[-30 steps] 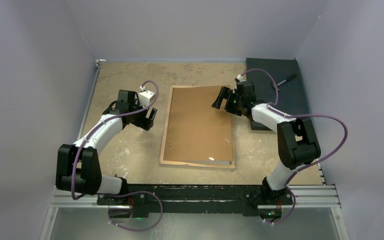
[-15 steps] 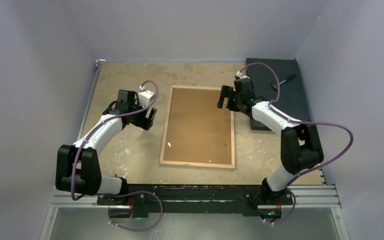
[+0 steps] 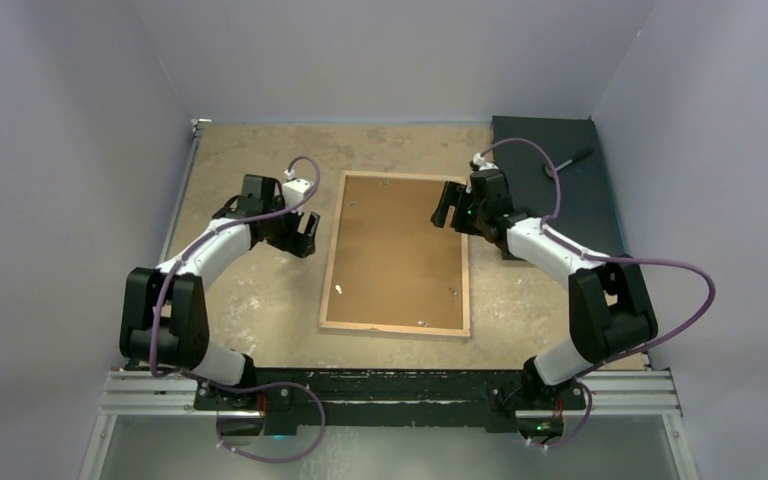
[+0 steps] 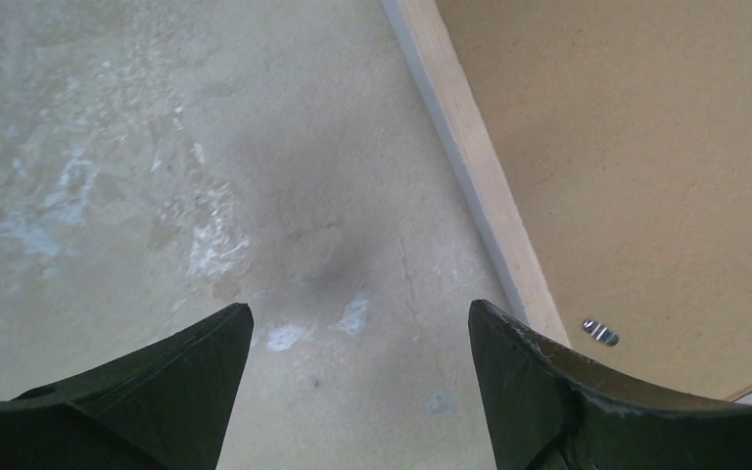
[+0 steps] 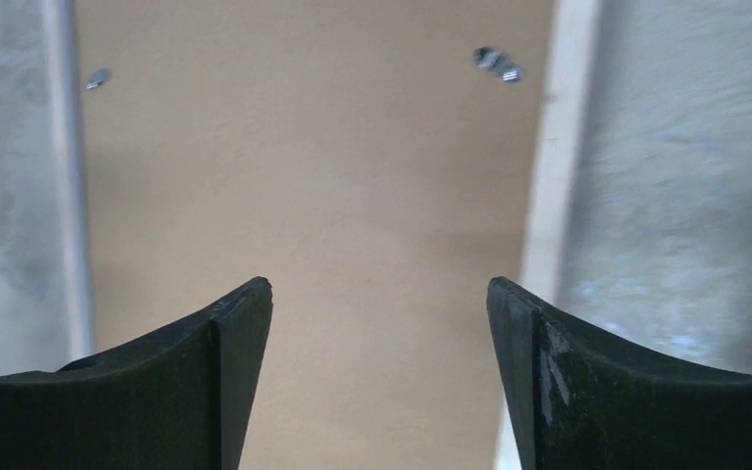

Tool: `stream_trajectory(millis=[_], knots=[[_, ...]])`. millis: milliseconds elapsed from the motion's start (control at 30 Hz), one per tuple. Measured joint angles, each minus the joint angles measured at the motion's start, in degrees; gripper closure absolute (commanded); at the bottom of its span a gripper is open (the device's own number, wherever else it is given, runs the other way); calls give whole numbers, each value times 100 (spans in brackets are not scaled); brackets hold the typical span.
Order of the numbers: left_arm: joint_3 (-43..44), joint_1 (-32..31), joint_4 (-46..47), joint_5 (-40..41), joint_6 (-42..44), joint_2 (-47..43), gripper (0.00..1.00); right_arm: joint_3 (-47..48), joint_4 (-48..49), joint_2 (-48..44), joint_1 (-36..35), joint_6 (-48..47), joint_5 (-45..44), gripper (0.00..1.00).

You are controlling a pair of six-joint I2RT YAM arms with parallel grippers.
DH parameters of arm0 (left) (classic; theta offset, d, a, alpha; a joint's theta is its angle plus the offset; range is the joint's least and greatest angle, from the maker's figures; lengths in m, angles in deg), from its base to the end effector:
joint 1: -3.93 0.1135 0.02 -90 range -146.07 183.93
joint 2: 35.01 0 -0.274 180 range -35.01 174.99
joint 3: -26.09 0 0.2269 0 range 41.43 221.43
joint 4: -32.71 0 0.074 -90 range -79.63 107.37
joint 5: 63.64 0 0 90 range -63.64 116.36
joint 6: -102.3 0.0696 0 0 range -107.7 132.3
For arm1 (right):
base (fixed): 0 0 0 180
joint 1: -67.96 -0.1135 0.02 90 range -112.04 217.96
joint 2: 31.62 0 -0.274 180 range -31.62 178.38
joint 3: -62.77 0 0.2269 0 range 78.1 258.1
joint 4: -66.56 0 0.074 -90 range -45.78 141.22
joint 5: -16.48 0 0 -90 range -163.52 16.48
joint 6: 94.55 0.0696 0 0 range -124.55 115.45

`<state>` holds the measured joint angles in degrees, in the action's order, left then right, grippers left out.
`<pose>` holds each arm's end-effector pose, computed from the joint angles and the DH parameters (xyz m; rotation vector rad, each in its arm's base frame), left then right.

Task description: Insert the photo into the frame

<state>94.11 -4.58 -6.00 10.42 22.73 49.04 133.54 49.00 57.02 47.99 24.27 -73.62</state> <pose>0.2850 -0.0620 0.2083 0.5216 2.4503 -0.3370 0.3257 0.1182 0.2346 0.1730 2.2231 0.4733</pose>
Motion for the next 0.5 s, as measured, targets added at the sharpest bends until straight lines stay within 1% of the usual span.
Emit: stream_trajectory(millis=[67,133,233,300,500], knots=[[94,-26,7,-162,-133,227,26,-61,153,-42,-144,127,140,31],[212,-59,28,-295,-262,472,33,-61,343,-42,-330,247,273,36],[376,-120,92,-557,-485,831,44,-66,658,-42,-708,450,472,40],[385,-149,131,-721,-562,949,51,-153,1003,-52,-990,566,680,41],[328,-177,155,-1209,-658,1001,63,-758,2092,-35,-1790,796,1300,46]])
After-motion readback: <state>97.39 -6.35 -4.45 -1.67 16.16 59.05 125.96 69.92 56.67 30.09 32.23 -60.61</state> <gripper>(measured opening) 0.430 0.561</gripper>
